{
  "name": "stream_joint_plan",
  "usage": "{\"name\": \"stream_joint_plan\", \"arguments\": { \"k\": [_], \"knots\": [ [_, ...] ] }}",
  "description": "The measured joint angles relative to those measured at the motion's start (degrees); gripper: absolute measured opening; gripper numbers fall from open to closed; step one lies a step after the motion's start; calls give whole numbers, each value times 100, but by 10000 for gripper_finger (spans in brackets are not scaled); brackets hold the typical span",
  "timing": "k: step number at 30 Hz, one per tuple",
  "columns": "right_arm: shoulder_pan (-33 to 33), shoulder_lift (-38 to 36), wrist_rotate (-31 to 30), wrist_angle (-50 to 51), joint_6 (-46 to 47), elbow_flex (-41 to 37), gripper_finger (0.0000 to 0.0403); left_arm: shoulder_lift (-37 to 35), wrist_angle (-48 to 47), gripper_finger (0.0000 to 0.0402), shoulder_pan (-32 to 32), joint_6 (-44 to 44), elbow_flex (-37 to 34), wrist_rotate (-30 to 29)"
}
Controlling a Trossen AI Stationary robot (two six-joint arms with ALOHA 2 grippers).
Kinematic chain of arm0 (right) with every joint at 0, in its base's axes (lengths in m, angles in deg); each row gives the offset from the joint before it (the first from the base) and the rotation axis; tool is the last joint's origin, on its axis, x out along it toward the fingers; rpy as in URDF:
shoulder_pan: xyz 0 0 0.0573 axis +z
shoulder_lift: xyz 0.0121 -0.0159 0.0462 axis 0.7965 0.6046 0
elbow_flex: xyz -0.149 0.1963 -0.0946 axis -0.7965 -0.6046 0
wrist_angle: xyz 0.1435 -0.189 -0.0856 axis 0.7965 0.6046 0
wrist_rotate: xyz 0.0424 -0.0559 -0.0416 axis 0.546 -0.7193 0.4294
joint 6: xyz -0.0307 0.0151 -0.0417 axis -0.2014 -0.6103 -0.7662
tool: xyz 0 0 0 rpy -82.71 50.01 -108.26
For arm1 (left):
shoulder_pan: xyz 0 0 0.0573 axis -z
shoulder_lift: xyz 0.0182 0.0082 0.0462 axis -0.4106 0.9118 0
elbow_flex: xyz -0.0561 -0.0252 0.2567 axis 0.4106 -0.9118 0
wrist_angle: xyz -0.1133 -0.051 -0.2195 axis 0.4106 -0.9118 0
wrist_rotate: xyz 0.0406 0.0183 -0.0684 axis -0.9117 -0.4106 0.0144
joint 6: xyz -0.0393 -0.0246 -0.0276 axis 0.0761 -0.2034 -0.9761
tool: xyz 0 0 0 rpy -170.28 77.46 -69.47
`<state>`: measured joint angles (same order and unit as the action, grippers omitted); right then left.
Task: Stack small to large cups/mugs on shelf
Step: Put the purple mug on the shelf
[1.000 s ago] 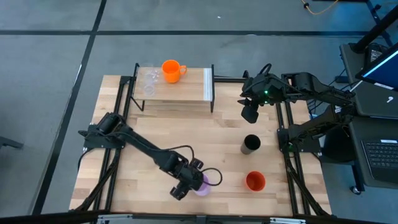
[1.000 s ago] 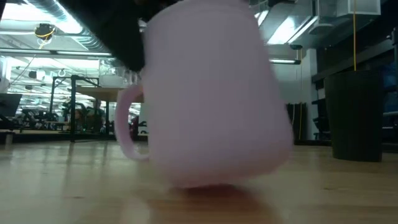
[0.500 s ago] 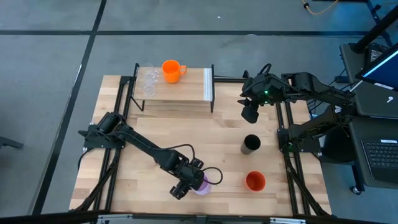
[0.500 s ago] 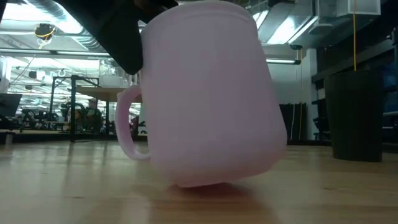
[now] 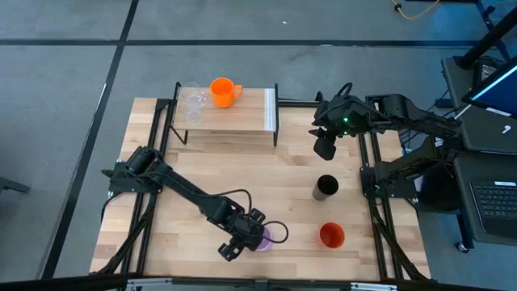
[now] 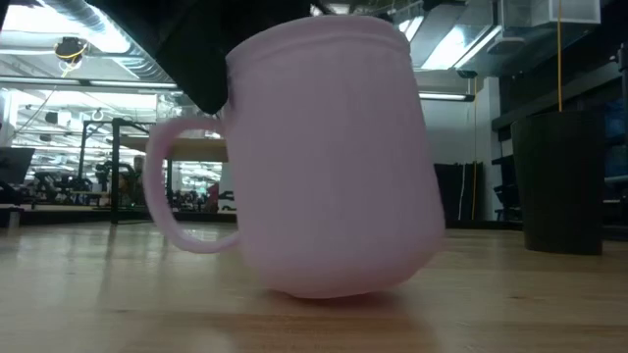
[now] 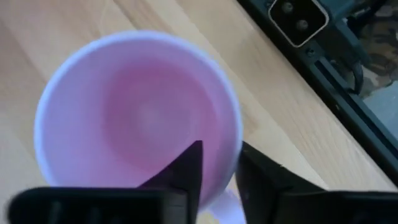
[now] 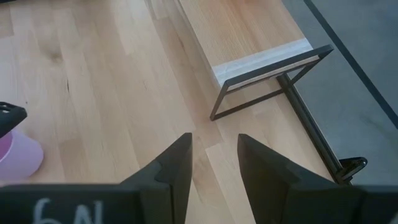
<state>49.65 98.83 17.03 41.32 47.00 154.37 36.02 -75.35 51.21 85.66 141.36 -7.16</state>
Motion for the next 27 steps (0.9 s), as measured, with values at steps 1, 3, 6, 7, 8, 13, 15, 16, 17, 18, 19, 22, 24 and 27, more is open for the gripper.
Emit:
{"name": "stream_joint_plan", "arguments": {
  "k": [1,3,6,7,8,13,15,16,17,18,19,22,24,27],
  "knots": [
    [1,0,0,0,0,0,129,0,70,68,4,38,0,-56],
    [1,0,0,0,0,0,129,0,241,36,8,54,0,-235],
    [1,0,0,0,0,0,129,1,-43,9,-3,164,130,-544],
    [-1,0,0,0,1,0,129,0,-329,9,-13,197,271,-638],
    [0,0,0,0,1,0,129,1,-640,7,-28,217,433,-774],
    [-1,0,0,0,4,0,129,-2,-2191,4,-228,157,1263,-1159],
    [0,0,0,0,74,0,129,-16,-2429,3,-373,-17,1501,-1295],
    [0,0,0,0,91,0,129,-20,-2573,3,-464,-237,1574,-1373],
    [-1,0,0,0,95,0,129,-21,-2725,3,-565,-515,1617,-1438],
    [1,0,0,0,98,0,129,-20,-2853,3,-668,-788,1639,-1497],
    [1,0,0,0,98,0,129,-20,-2996,3,-780,-1059,1641,-1585],
    [1,0,0,0,107,0,129,-19,-3554,2,-1063,-1882,1646,-1854],
    [-1,0,0,0,107,0,129,-17,-3873,2,-1223,-2715,1646,-2014],
    [1,0,2,0,127,0,129,-16,-4054,2,-1374,-3693,1646,-2117]
  ]
}}
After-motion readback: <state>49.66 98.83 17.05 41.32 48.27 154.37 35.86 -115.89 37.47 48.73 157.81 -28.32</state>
